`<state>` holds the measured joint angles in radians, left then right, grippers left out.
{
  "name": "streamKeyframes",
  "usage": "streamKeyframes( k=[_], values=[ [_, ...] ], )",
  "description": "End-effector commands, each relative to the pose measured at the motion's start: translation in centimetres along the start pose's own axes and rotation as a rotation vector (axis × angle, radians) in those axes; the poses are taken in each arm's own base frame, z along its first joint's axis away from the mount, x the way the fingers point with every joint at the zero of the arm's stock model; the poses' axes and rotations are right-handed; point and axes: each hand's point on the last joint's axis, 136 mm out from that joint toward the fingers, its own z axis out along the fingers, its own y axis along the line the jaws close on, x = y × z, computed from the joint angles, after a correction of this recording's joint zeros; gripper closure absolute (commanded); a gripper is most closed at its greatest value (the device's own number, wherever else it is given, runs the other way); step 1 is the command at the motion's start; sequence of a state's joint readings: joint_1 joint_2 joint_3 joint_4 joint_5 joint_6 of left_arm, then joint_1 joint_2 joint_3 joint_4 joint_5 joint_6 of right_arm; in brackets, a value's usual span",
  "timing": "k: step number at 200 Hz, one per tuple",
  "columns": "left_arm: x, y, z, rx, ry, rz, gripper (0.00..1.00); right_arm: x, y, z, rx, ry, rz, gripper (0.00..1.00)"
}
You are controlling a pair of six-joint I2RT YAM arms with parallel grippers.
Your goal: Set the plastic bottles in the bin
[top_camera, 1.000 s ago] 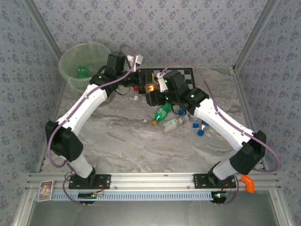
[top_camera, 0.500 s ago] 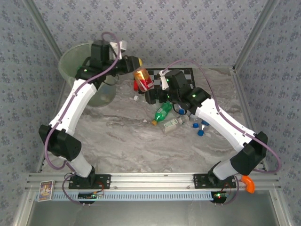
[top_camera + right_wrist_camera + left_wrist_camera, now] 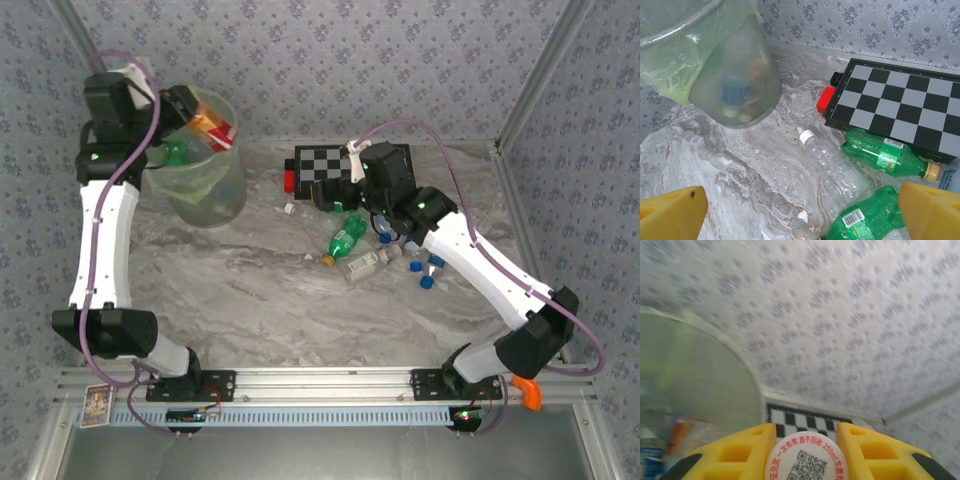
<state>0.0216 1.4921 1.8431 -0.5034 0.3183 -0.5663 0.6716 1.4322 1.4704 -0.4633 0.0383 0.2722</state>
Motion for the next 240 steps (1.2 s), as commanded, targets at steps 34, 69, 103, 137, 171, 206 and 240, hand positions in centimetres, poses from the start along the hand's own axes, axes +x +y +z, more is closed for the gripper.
streamKeyframes(
  k=[34, 69, 103, 137, 171, 206, 240],
  values=[
    [-4.9, 6.1, -1.7, -0.317, -0.207, 0.093, 0.76, -0.3, -0.4, -0.7, 0.006, -0.036, 0.009, 0.0],
    [-5.1, 7.9, 0.2, -0.385, -0.182, 0.176, 0.74, -0.4, -0.2, -0.6, -0.004, -0.035, 0.005, 0.0],
    [-4.5, 9.8, 2.7, -0.426, -0.142, 0.244, 0.72, -0.4, -0.2, -0.7, -0.004, -0.032, 0.006, 0.0],
    [-2.3, 11.0, 5.2, -0.4, -0.056, 0.231, 0.66, -0.3, -0.3, -0.8, 0.003, -0.027, 0.006, 0.0],
    [-0.9, 11.7, 5.9, -0.398, 0.002, 0.219, 0.52, -0.3, -0.4, -1.0, 0.016, -0.023, 0.008, 0.01],
    [-1.8, 10.6, 4.9, -0.393, -0.003, 0.204, 0.12, 0.0, -0.6, -0.6, 0.025, -0.012, 0.01, 0.0],
    [-1.8, 8.8, 3.7, -0.343, 0.003, 0.177, 0.0, 0.6, -1.6, 0.1, 0.079, 0.016, 0.038, 0.0]
  ],
)
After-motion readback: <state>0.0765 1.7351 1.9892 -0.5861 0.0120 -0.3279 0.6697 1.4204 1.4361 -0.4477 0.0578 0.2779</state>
